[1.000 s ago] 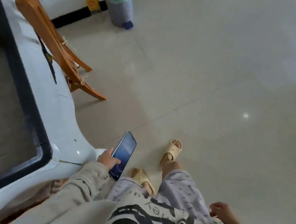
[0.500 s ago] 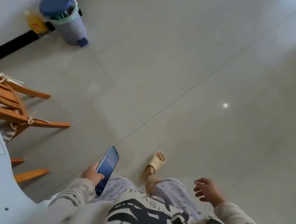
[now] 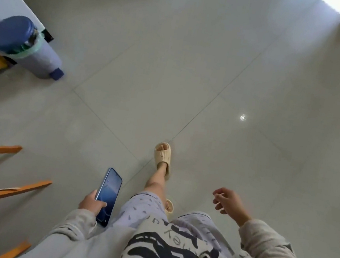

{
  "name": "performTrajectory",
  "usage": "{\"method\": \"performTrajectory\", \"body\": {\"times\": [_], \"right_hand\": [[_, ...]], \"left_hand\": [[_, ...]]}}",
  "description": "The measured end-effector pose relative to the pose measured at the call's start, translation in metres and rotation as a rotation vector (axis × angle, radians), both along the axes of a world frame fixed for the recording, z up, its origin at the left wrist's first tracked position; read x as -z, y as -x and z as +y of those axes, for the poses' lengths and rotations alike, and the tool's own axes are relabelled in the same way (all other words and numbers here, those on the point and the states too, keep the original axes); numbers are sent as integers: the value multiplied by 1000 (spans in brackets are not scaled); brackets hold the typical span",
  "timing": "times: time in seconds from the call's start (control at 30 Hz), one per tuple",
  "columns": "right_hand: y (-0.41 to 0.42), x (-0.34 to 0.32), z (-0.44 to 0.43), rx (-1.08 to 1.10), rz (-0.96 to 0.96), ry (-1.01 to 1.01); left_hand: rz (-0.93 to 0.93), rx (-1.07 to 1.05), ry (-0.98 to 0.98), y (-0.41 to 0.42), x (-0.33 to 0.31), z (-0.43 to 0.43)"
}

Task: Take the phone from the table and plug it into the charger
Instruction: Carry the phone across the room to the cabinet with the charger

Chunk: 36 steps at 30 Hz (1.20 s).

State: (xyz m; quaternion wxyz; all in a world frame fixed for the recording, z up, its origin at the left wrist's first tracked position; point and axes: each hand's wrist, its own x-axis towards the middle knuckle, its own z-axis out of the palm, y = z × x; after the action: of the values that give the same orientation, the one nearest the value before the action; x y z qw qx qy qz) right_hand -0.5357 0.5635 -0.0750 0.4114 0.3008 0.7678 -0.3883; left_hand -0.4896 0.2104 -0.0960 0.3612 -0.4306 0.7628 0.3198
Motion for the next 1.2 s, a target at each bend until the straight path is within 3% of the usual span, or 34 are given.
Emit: {"method": "performTrajectory", "body": {"times": [0.4, 0.7, 1.2], "right_hand": [[122, 0, 37, 255, -167, -71], [234, 7, 68, 291, -209, -93], [606, -14, 154, 66, -38, -6]], "left_hand": [[86, 280, -81, 276, -22, 35], [226, 277, -133, 447, -35, 70], [4, 131, -11, 623, -13, 132]]}}
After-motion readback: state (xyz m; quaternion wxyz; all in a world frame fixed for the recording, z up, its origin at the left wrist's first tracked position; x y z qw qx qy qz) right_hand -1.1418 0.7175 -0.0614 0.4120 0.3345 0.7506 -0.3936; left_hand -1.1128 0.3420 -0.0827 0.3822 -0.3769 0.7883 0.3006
